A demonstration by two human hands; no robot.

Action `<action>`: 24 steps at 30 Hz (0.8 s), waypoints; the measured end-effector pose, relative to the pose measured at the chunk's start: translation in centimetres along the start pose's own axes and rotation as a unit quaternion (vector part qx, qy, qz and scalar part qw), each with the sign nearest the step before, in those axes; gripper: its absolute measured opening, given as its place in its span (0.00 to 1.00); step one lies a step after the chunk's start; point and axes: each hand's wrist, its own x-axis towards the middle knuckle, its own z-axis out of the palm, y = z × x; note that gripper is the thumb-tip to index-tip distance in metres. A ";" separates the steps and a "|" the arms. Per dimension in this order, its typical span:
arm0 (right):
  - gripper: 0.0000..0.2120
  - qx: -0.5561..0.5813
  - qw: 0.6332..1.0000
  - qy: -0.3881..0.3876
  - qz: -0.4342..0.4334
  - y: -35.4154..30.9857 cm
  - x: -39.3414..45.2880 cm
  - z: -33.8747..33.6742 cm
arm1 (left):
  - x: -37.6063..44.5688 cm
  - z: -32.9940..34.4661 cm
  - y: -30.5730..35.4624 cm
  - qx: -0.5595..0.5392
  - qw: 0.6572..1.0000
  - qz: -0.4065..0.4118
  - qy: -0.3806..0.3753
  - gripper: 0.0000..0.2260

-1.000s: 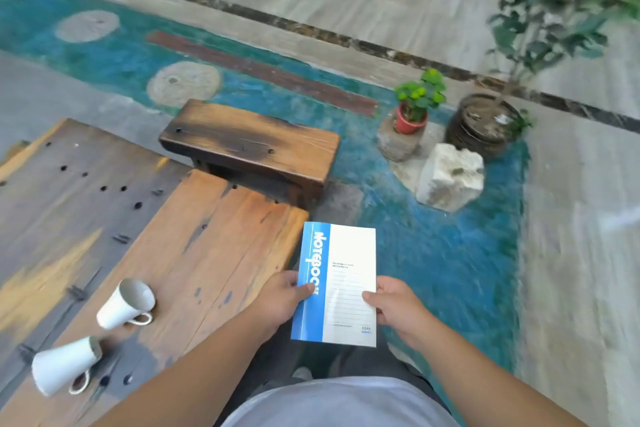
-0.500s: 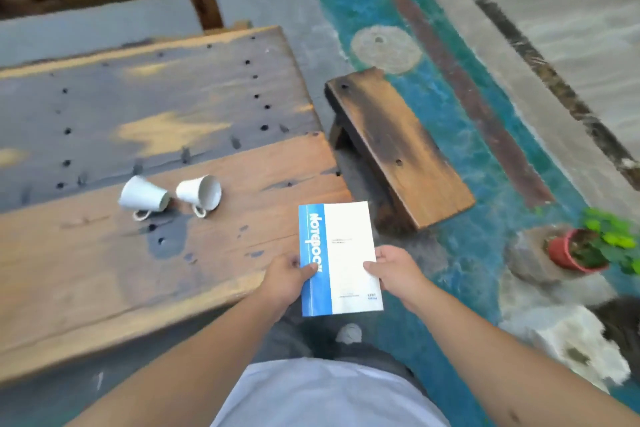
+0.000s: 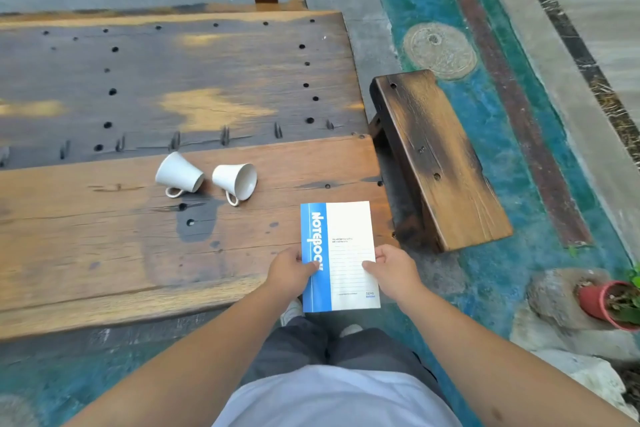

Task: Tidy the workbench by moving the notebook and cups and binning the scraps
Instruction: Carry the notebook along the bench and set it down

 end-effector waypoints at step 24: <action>0.09 -0.158 0.986 0.052 -0.021 1.1 9.2 -0.3 | 5.9 4.3 1.9 0.311 0.935 0.131 0.113 0.23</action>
